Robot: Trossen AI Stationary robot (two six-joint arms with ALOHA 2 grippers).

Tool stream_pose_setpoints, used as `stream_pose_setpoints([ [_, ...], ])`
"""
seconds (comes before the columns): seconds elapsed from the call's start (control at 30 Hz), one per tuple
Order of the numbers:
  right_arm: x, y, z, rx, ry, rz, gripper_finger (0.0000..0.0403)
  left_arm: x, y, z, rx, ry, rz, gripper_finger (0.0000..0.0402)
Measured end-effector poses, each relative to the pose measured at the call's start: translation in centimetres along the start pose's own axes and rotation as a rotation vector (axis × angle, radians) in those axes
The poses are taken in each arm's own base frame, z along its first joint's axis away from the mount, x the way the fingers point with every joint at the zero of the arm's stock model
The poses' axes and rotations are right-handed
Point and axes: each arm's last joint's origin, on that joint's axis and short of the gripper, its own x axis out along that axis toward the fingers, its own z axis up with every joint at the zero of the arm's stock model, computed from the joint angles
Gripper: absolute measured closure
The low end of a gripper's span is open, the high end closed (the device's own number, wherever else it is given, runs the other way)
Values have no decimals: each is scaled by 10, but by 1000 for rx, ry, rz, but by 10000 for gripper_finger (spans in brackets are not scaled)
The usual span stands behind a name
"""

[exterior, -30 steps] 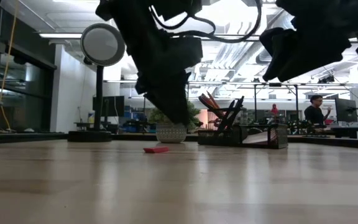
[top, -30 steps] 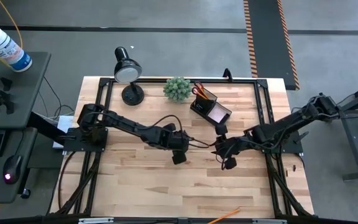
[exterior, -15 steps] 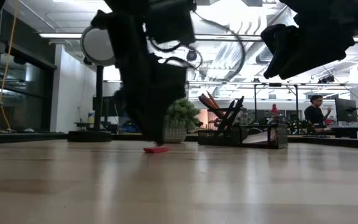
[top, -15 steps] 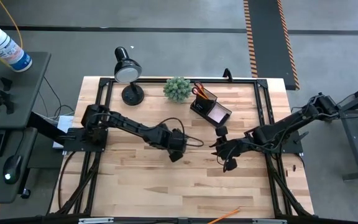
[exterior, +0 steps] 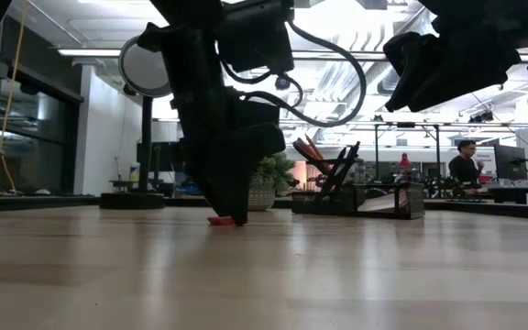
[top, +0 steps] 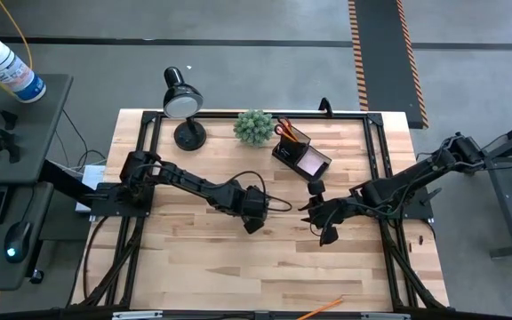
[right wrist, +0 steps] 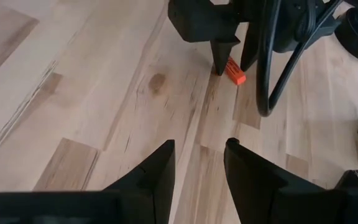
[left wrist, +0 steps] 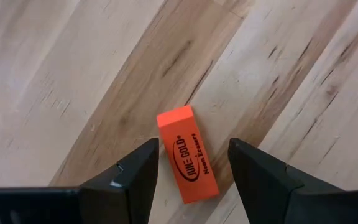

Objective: Pick and place office supplies into organizer
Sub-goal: Put the orange eraser into the black desk organizer

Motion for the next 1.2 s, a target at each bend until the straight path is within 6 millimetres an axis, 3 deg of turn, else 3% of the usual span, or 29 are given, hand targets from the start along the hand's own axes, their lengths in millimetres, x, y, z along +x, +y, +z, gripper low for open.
stream_pose_setpoints([
  [0.33,0,0,0,1,0,3,274,1,0,0,-1,7,-2,224],
  [0.63,0,0,0,3,0,4,274,2,-1,-1,0,11,-14,323],
  [0.8,0,0,0,5,0,4,274,2,-1,-1,30,9,-9,355],
  [1.2,0,0,-2,-4,22,6,274,-10,-5,11,142,28,3,334],
])
